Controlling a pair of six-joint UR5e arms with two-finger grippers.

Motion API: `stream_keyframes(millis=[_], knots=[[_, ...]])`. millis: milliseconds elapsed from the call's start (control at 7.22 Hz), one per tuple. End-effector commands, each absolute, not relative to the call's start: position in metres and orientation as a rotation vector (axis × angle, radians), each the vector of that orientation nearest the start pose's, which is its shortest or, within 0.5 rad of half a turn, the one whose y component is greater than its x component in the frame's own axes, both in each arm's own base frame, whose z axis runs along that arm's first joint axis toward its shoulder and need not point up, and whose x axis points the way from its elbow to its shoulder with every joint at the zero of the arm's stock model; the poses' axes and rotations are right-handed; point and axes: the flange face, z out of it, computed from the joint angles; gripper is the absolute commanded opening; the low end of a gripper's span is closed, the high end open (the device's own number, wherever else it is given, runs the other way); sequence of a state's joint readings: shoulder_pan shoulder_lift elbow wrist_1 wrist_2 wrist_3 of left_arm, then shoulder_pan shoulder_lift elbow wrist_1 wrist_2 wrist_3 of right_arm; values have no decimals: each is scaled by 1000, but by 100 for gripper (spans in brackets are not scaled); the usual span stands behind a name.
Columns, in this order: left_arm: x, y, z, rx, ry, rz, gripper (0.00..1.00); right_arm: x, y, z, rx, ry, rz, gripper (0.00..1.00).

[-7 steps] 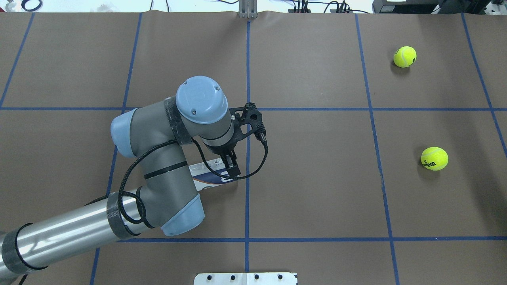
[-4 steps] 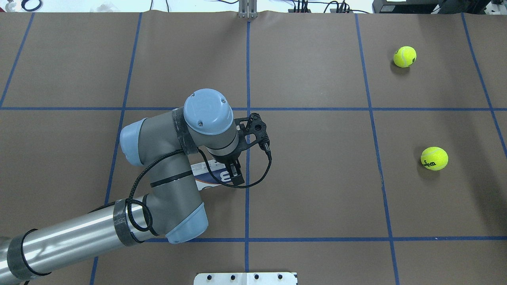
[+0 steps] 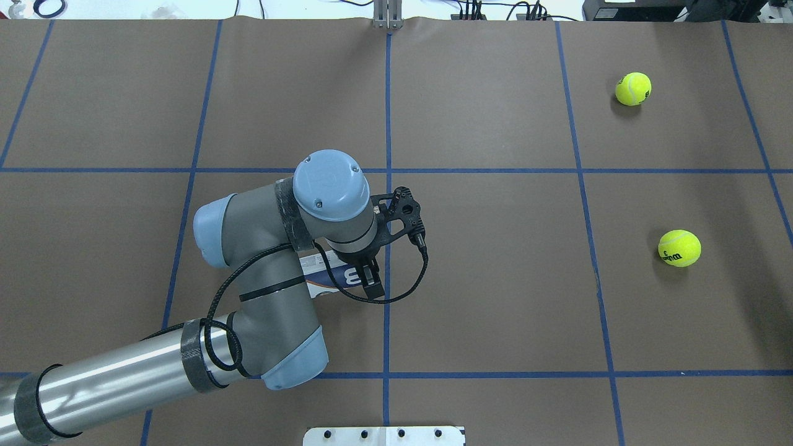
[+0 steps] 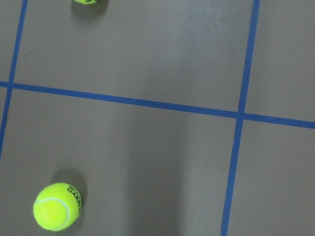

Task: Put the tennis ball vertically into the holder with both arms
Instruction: 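Lower the left gripper and close it around the can's body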

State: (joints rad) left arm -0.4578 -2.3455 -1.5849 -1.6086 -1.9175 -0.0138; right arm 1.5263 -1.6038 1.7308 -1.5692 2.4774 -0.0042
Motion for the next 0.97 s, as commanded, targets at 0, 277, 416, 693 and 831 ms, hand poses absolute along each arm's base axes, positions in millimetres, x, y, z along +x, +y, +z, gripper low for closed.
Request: stream_keyframes(millis=[0,277,416,693,831], knots=[[598,-405,182,540,752,1170,99,34,-482,588,98,-906,-102,99],[606,-407,182,535,749,1177,99,34,-481,591,91,-906,-98,99],[611,-408,181,533,747,1179,99,33,-481,593,87,-906,-98,99],[619,-410,183,518,740,1180,98,33,-481,595,83,-906,-96,99],[619,-410,182,521,741,1181,98,34,-481,595,83,-906,-95,99]])
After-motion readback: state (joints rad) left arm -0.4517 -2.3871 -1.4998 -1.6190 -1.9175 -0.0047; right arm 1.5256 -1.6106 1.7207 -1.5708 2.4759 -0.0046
